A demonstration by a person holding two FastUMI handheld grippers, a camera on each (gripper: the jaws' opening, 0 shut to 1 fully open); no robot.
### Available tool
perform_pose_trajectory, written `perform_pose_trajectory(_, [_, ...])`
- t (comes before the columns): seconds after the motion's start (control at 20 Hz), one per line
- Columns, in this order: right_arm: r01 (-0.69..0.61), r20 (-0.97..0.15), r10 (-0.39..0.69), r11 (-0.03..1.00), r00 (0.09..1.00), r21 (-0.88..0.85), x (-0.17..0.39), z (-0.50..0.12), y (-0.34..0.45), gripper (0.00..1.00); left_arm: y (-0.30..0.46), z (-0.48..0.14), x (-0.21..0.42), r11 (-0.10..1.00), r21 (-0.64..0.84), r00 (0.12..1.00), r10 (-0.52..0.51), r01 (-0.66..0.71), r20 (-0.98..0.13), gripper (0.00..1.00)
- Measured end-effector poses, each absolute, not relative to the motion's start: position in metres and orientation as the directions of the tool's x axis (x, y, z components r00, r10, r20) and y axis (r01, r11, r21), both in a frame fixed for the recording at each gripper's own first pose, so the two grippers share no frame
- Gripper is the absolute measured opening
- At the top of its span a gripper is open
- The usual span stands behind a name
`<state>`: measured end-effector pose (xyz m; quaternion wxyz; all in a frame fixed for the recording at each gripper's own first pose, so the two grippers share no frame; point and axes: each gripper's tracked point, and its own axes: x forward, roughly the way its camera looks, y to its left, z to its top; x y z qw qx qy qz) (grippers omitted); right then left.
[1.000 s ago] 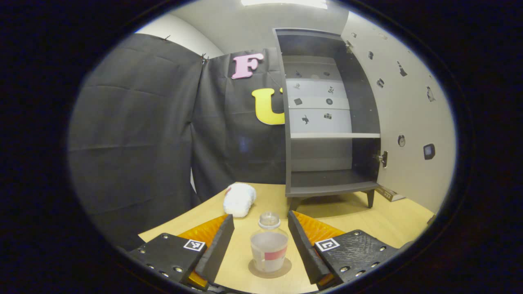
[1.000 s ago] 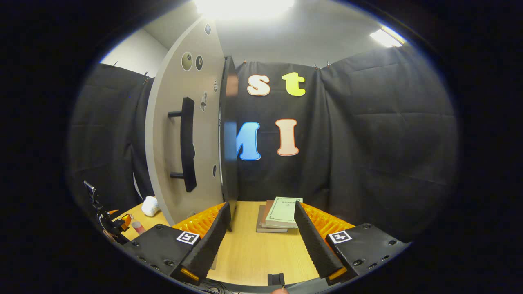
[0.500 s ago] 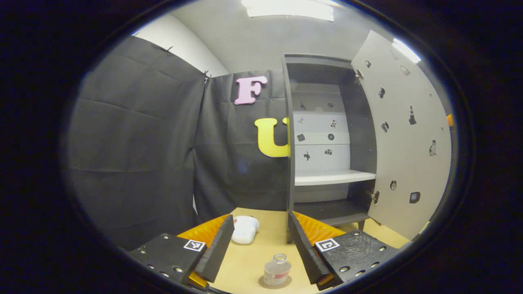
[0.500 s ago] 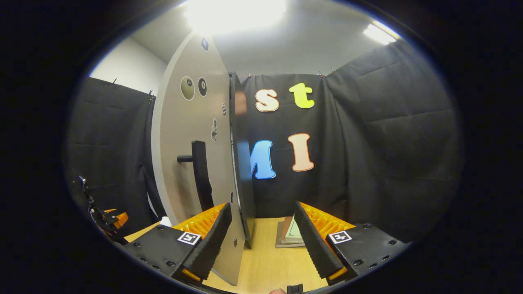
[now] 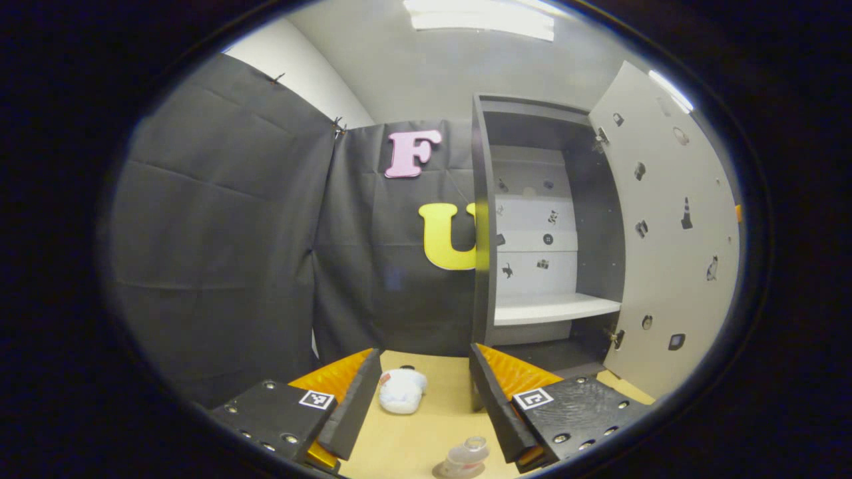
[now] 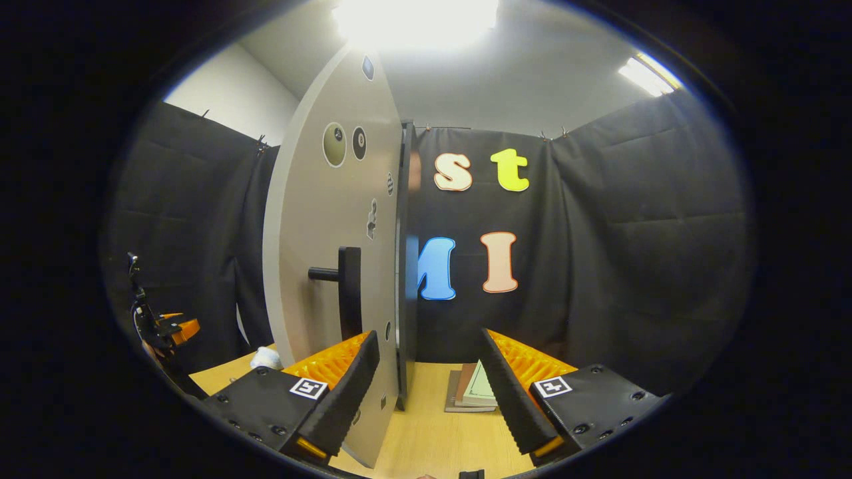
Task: Open the cabinet door with the right hand, grasp the bottle in the cabinet with the left hand and place it on the coaster, then close the cabinet door with the right hand.
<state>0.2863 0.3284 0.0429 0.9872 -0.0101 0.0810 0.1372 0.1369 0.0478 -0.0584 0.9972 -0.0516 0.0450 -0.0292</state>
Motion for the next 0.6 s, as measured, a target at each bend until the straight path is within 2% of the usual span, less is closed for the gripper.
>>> perform_pose_trajectory(0.05, [-0.281,-0.163,0.279,0.960,0.947,0.011,0.285,0.042,0.332,0.92,0.047,-0.056,0.141,0.991,-0.117,0.995,-0.071,0.061,-0.076,0.82])
perform_pose_trajectory(0.45, [-0.416,-0.176,0.426,0.905,0.888,0.088,0.270,0.041,0.391,0.92,0.038,-0.065,0.161,0.987,-0.125,0.989,-0.112,0.100,-0.092,0.82])
perform_pose_trajectory(0.5, [-0.434,-0.179,0.444,0.896,0.878,0.095,0.269,0.041,0.400,0.96,0.040,-0.067,0.163,0.987,-0.123,0.989,-0.114,0.102,-0.094,0.82])
perform_pose_trajectory(0.6, [-0.466,-0.181,0.476,0.880,0.861,0.096,0.270,0.040,0.417,0.96,0.045,-0.070,0.166,0.987,-0.125,0.989,-0.114,0.101,-0.097,0.82])
